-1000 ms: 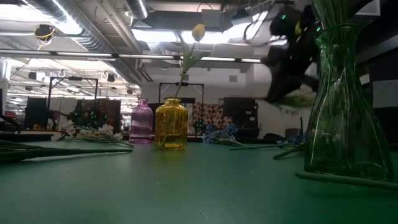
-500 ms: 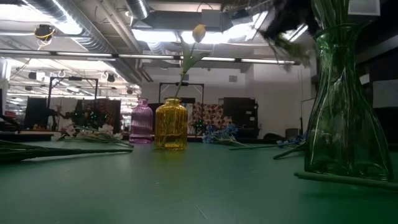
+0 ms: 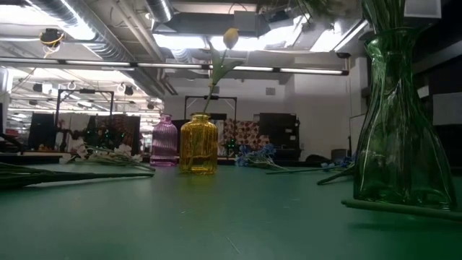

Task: Sort flowers into vase by color
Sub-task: Put the right white flowers into the green vase

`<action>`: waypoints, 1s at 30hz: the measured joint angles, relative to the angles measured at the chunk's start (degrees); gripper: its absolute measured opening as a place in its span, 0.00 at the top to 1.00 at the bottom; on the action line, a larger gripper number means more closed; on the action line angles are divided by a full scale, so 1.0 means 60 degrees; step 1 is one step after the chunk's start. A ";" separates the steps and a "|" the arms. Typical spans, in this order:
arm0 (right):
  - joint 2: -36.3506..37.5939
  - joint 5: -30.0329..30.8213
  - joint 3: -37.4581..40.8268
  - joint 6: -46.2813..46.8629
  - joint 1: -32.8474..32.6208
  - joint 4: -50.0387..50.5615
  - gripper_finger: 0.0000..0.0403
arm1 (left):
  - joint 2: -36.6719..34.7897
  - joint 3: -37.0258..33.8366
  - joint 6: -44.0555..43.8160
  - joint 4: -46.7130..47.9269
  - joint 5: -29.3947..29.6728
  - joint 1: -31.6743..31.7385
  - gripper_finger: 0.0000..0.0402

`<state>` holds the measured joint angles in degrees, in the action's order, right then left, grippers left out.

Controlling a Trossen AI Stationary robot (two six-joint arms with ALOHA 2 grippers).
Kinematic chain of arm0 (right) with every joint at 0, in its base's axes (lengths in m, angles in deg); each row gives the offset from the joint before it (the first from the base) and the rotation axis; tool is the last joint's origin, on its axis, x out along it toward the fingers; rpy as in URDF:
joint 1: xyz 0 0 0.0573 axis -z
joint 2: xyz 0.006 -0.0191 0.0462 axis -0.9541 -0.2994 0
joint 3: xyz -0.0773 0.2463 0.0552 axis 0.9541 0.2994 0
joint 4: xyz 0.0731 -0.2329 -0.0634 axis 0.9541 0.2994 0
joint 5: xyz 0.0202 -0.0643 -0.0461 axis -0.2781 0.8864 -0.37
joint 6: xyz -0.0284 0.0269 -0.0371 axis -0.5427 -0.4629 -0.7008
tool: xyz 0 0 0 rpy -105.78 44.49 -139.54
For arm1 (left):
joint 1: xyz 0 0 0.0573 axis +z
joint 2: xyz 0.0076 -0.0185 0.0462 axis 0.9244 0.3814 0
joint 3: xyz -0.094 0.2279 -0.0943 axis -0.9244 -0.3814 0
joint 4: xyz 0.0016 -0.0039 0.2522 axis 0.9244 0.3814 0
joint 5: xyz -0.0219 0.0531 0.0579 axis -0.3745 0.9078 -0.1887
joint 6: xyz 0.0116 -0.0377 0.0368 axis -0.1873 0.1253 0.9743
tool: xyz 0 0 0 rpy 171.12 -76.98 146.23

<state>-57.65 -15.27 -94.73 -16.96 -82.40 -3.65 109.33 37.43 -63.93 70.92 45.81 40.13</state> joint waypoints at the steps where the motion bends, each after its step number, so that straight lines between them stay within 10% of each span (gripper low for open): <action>1: -0.0201 0.0375 -0.0049 -0.0271 -0.0384 0.0000 0.94 | -0.0008 0.0000 0.0006 -0.0138 -0.0102 0.0031 0.34; 13: -0.2698 0.4717 -0.0715 -0.4408 -0.2897 -0.1758 0.94 | -0.0837 0.0006 0.0286 -0.1624 -0.1449 0.0488 0.34; 30: -0.3177 0.4745 -0.1787 -0.6171 -0.3318 -0.2792 0.93 | -0.0831 -0.0012 0.1538 -0.2701 -0.3776 0.1904 0.34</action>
<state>-76.71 13.20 -105.45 -53.98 -102.31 -20.40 104.35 37.36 -54.70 54.71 23.15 51.56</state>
